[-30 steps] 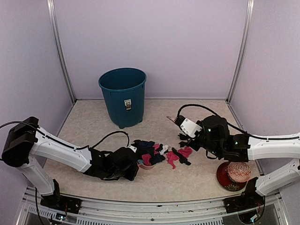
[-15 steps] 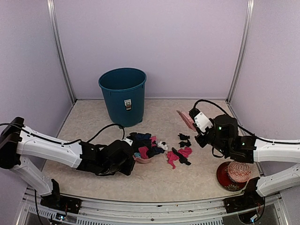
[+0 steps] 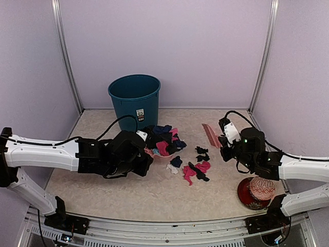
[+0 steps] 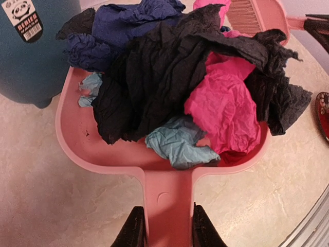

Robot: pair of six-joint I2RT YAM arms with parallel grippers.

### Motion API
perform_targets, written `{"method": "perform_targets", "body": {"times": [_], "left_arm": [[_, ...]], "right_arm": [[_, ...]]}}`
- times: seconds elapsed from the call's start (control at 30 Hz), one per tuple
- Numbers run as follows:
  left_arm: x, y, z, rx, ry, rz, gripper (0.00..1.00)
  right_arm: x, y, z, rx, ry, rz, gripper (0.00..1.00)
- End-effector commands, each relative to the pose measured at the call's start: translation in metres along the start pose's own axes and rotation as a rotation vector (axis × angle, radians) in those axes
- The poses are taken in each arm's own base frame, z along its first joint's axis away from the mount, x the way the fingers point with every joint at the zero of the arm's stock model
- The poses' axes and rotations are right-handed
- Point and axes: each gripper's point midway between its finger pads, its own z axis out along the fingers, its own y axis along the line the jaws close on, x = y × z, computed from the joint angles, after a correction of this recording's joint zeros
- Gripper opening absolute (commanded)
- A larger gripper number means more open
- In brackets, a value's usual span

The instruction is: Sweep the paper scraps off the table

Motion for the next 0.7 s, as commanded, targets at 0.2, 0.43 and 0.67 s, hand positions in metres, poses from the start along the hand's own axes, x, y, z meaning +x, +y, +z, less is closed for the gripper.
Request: {"method": "perform_targets", "body": {"times": [0.2,0.43,0.67], "left_arm": [[-0.064,0.001,-0.032,0.041,-0.067,-0.001,0.0],[-0.115,0.011,-0.054,0.118,-0.146,-0.074,0.0],[-0.164,0.04,-0.064,0.14,-0.219,-0.155,0.0]], "right_arm": [[-0.011,-0.015,-0.006,0.011,-0.069,0.128,0.0],[-0.009,-0.016,-0.005,0.011,-0.076,0.144,0.0],[-0.007,-0.013,-0.003,0.001,-0.076,0.157,0.0]]}}
